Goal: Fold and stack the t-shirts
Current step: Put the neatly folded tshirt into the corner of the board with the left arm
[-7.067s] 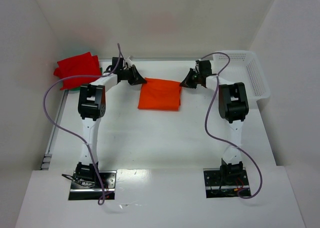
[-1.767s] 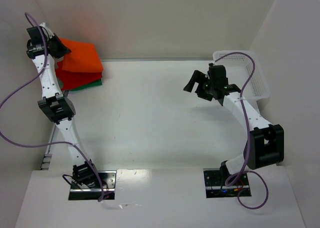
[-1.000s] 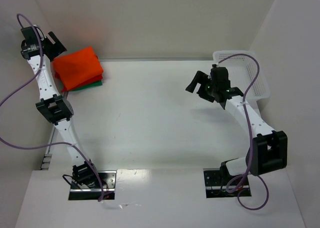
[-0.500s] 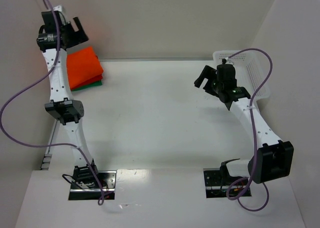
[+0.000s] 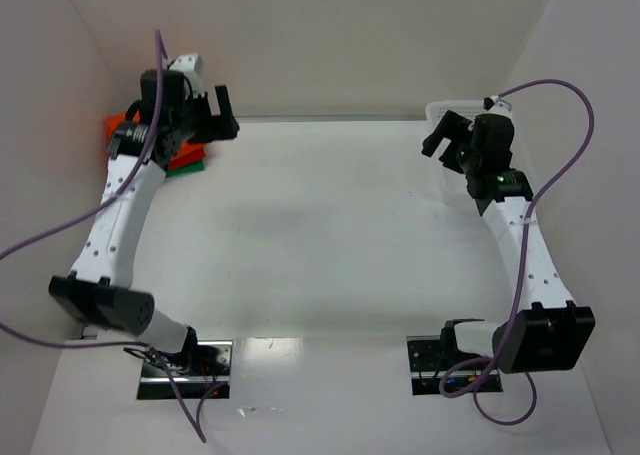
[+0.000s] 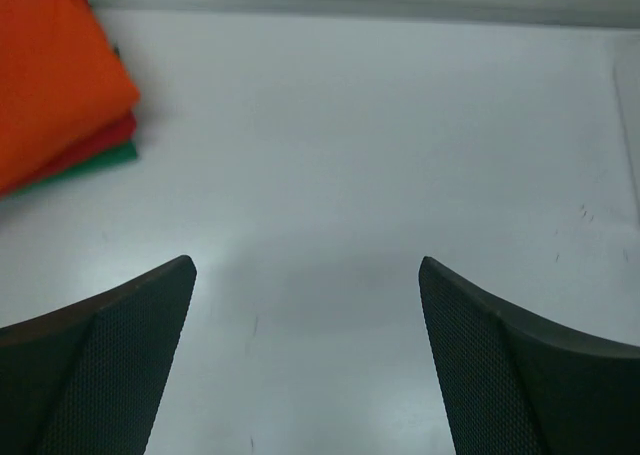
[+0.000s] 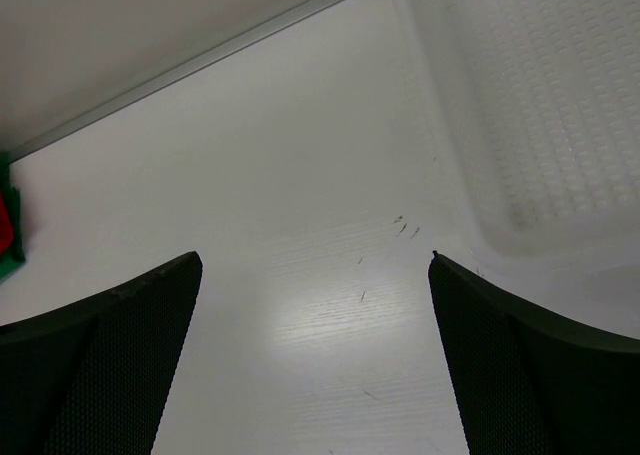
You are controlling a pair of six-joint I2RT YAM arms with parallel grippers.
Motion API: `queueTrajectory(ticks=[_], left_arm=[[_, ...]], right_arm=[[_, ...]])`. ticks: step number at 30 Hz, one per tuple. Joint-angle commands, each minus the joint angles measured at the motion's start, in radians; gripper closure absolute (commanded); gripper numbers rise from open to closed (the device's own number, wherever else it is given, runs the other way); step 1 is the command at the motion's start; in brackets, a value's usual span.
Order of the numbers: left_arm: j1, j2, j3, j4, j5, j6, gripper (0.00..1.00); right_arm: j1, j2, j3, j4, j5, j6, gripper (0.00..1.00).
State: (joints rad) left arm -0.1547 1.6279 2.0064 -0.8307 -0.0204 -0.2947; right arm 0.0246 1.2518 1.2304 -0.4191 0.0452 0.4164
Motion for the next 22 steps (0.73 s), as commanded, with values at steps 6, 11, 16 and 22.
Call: queueTrajectory(ticks=[6, 11, 16, 22], left_arm=[[0.043, -0.502, -0.670, 0.443, 0.048, -0.087, 0.00], [0.043, -0.574, -0.804, 0.423, 0.000, -0.060, 0.00], [0.043, -0.595, -0.870, 0.432, -0.032, -0.047, 0.00], [0.043, -0.593, -0.920, 0.478, -0.032, -0.069, 0.00]], right_arm=[[-0.003, -0.092, -0.046, 0.080, -0.106, -0.039, 0.00], [-0.003, -0.126, -0.104, 0.112, -0.116, -0.030, 0.00], [-0.003, -0.135, -0.123, 0.103, -0.125, -0.021, 0.00], [-0.003, -0.101, -0.114, 0.085, -0.113, -0.011, 0.00]])
